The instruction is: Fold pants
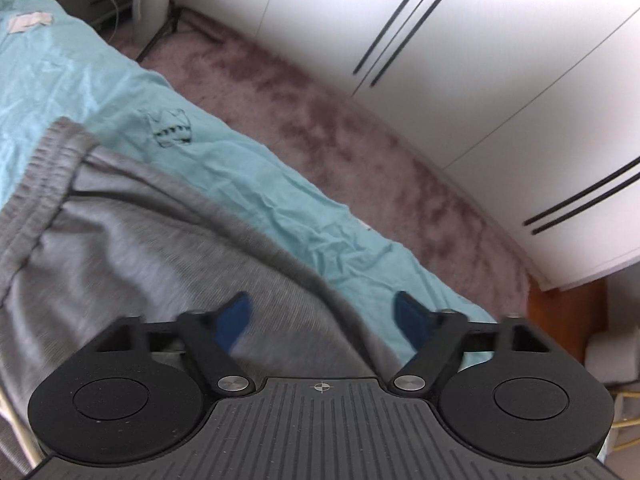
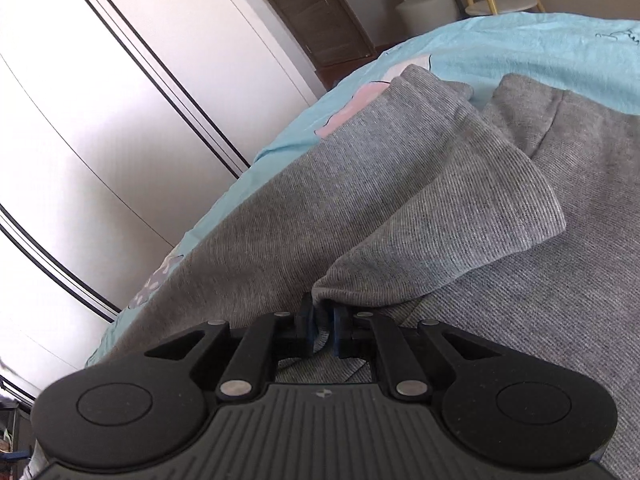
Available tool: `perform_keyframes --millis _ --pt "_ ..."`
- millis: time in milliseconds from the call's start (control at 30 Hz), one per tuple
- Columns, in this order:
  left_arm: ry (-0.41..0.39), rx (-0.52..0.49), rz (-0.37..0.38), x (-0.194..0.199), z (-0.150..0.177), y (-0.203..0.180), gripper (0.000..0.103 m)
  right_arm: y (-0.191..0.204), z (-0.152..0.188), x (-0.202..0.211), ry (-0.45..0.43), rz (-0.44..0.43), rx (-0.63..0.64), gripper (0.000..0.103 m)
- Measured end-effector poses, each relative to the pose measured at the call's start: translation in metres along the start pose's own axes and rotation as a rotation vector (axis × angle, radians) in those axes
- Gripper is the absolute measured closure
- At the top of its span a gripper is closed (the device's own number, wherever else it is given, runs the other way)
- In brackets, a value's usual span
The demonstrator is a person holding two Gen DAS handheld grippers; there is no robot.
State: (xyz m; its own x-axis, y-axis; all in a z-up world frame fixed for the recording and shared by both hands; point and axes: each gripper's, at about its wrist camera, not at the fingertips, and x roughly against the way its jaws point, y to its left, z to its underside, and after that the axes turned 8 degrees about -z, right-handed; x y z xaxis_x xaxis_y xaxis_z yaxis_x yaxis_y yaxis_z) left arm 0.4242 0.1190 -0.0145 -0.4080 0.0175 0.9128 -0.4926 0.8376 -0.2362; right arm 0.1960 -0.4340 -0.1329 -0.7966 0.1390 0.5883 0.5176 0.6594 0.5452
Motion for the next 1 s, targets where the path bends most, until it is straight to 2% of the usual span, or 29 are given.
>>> perform_keyframes --millis 233,267,333,367,400,467,567,667,733,867,1000 --pt "0.097 0.079 -0.051 -0.046 -0.014 -0.01 0.026 0.006 0.002 -0.006 -0.008 0.014 0.052 0.096" --pt "0.12 0.088 -0.07 -0.051 -0.016 -0.01 0.032 0.005 0.002 -0.007 -0.008 0.012 0.05 0.096" --pt "0.116 0.083 -0.114 -0.056 -0.016 -0.012 0.042 0.006 0.003 -0.005 -0.006 0.005 0.041 0.096" --pt "0.113 0.075 -0.133 -0.057 -0.016 -0.013 0.05 0.004 0.001 -0.006 -0.003 0.0 0.034 0.096" --pt "0.104 0.067 -0.16 -0.057 -0.014 -0.013 0.066 0.003 0.0 -0.007 -0.002 -0.003 0.026 0.096" --pt "0.088 0.045 -0.205 -0.056 -0.012 -0.011 0.081 0.0 -0.002 -0.008 0.0 -0.012 0.008 0.096" --pt "0.061 0.086 -0.133 -0.047 -0.007 0.005 0.093 -0.004 -0.008 -0.009 0.011 -0.033 -0.031 0.095" --pt "0.025 0.158 -0.042 -0.028 0.002 0.027 0.097 -0.013 -0.015 -0.006 0.004 -0.087 -0.111 0.096" --pt "0.012 0.178 -0.012 -0.008 0.008 0.041 0.097 -0.018 -0.019 0.0 -0.018 -0.127 -0.153 0.097" --pt "-0.021 0.172 0.063 0.044 0.023 0.067 0.098 -0.008 -0.027 0.028 -0.089 -0.192 -0.155 0.097" --pt "-0.077 0.117 0.178 0.114 0.053 0.101 0.099 0.004 -0.043 0.075 -0.18 -0.266 -0.173 0.097"
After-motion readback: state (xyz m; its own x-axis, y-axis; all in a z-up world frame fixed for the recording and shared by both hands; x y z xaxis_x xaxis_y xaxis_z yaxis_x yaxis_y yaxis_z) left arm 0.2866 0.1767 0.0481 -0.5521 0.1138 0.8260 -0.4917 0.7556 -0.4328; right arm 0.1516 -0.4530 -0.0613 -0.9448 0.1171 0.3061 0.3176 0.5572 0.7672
